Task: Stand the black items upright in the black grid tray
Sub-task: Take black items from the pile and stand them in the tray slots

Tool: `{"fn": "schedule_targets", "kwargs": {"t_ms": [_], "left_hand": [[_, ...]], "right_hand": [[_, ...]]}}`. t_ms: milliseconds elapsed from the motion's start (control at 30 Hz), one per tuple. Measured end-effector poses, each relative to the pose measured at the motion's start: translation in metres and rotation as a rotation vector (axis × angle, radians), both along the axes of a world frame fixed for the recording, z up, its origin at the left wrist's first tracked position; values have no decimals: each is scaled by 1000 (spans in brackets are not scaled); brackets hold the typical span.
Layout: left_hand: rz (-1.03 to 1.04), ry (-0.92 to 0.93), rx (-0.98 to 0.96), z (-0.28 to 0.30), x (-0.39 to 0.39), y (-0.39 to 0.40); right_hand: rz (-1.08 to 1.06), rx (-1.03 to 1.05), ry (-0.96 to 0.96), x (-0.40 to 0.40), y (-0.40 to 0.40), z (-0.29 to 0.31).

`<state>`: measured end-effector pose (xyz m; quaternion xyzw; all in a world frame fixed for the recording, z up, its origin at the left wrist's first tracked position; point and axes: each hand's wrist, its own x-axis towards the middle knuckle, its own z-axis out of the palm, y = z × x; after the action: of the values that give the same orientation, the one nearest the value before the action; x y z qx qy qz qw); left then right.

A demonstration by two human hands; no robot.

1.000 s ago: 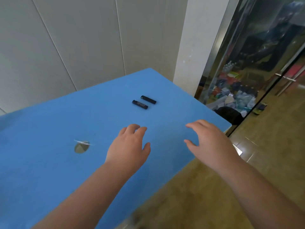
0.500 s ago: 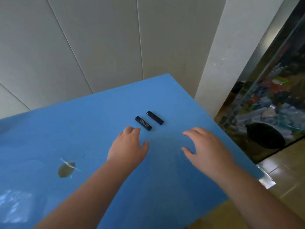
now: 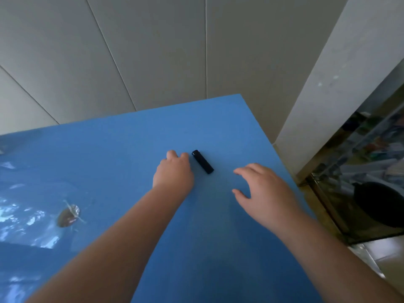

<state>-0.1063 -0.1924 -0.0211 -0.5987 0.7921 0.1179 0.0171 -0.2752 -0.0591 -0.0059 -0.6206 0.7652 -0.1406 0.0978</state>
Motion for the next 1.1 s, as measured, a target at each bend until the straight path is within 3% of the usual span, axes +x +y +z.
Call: {"fn": "schedule_targets", "kwargs": {"t_ms": [167, 267, 700, 1000, 1100], "left_hand": [[-64, -74, 7, 10, 10, 1], [-24, -10, 31, 9, 22, 3], [563, 984, 337, 25, 70, 53], [546, 1020, 257, 32, 93, 68], [515, 1029, 254, 35, 97, 76]], "right_hand": [[26, 2, -27, -8, -11, -5], [51, 14, -46, -7, -21, -6], [103, 89, -61, 33, -105, -21], [143, 131, 63, 36, -108, -24], [87, 113, -120, 38, -94, -17]]}}
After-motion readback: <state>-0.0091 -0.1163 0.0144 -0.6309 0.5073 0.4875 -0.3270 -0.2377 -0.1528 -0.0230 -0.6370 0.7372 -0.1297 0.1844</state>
